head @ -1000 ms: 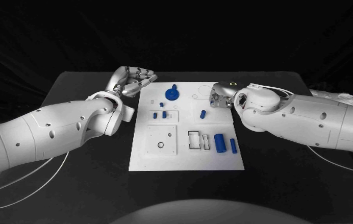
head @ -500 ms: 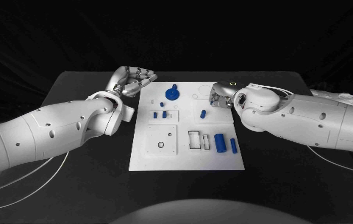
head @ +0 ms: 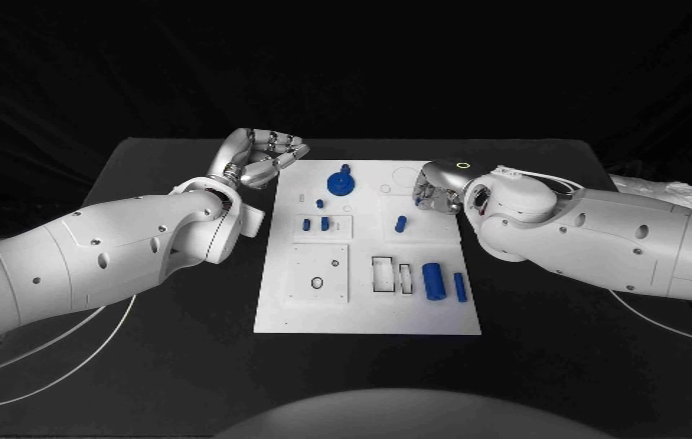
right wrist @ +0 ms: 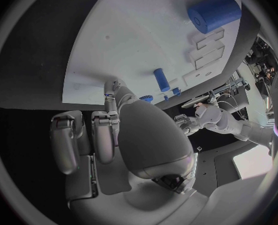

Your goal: Assemble the parts on the task board

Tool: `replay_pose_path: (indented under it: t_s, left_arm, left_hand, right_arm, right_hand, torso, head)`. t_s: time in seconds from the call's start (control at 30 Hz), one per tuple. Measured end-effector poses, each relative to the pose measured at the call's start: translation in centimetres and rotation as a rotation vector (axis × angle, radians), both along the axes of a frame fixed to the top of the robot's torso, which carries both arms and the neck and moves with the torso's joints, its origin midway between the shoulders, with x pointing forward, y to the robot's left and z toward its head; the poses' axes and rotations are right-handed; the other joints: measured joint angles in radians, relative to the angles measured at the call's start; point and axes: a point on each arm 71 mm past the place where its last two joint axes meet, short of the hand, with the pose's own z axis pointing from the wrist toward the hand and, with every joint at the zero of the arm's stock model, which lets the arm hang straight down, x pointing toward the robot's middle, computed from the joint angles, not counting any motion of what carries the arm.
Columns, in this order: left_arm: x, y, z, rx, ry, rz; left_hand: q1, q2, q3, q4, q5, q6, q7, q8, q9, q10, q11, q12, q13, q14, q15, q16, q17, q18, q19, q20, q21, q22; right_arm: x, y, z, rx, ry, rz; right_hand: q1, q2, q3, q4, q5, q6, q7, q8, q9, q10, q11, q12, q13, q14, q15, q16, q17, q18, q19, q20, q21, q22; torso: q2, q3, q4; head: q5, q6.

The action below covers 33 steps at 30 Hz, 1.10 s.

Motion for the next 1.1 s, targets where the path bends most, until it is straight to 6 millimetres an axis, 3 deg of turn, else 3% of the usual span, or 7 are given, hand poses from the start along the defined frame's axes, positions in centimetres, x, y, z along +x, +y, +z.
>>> replay_pose_path:
  t_s: [0.27,1.1]
  left_arm:
    - [0.0,0.1,0.0,0.001,0.0,0.002]
    - [0.3,0.4,-0.1,0.008,0.001,0.013]
  left_hand:
    - [0.0,0.0,0.0,0.0,0.0,0.004,-0.004,0.0,0.0,0.0,0.0,0.0,0.0,0.0,0.0,0.0,0.0,0.0,0.0,0.0,0.0,0.0]
    - [0.0,0.0,0.0,0.0,0.0,0.004,-0.004,0.0,0.0,0.0,0.0,0.0,0.0,0.0,0.0,0.0,0.0,0.0,0.0,0.0,0.0,0.0]
  right_arm:
    - [-0.3,-0.2,0.4,0.048,-0.026,0.003]
    - [-1.2,-0.2,4.5,0.138,-0.111,0.042]
  right_hand:
    - [-0.004,-0.005,0.0,0.0,-0.002,0.012,0.012,0.004,0.0,0.003,0.003,-0.004,0.0,0.0,0.0,0.0,0.0,0.0,0.0,0.0,0.0,0.0]
    - [-0.003,-0.008,0.003,0.003,0.0,0.011,0.013,0.002,0.001,0.002,0.003,-0.007,-0.001,0.0,0.0,0.0,0.0,0.0,0.0,0.0,0.0,0.0]
  torso:
    - [0.0,0.0002,-0.0001]
    - [-0.001,0.0002,0.0004]
  head:
    - [0.001,0.0]
    - [-0.004,-0.002]
